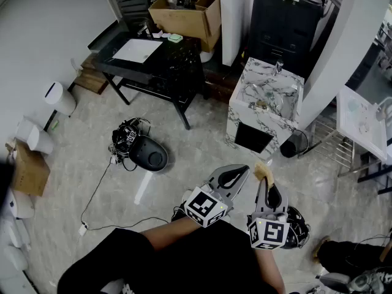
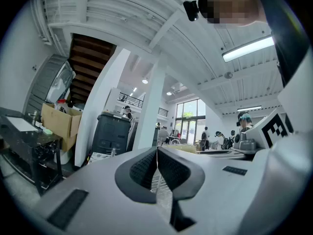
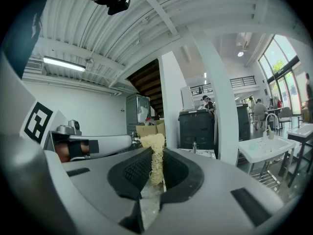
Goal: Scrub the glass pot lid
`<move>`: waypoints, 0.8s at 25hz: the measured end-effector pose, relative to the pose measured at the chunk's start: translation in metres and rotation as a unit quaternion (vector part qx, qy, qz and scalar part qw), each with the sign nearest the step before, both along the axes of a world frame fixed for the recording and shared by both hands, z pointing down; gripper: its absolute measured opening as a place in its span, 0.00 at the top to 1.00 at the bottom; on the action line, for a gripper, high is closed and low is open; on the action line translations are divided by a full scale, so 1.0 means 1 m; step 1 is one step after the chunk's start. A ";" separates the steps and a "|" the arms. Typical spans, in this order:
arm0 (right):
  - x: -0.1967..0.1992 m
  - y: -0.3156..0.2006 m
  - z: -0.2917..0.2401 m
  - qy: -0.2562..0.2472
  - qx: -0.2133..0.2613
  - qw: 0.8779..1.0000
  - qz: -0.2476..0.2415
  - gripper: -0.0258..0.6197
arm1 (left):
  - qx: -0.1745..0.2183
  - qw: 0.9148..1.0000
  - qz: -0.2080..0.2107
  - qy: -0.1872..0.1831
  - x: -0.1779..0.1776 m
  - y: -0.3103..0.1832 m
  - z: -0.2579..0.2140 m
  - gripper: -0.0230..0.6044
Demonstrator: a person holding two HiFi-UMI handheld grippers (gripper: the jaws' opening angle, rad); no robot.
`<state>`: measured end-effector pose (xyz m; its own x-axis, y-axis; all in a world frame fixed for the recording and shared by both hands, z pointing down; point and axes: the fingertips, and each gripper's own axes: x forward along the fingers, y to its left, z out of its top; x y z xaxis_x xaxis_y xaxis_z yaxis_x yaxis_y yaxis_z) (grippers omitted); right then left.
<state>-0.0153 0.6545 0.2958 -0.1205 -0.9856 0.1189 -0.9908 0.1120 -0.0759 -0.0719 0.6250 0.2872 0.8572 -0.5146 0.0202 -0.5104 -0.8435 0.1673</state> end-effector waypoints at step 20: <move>0.072 -0.024 0.031 -0.053 0.005 0.998 0.012 0.86 | -0.024 1.000 -0.008 -0.014 0.024 -0.053 0.043 0.94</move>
<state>0.0571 0.6303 0.3273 -0.1073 -0.9896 0.0959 -0.9796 0.0887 -0.1801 -0.0478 0.5721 0.3302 0.8481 -0.5253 0.0692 -0.5280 -0.8268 0.1939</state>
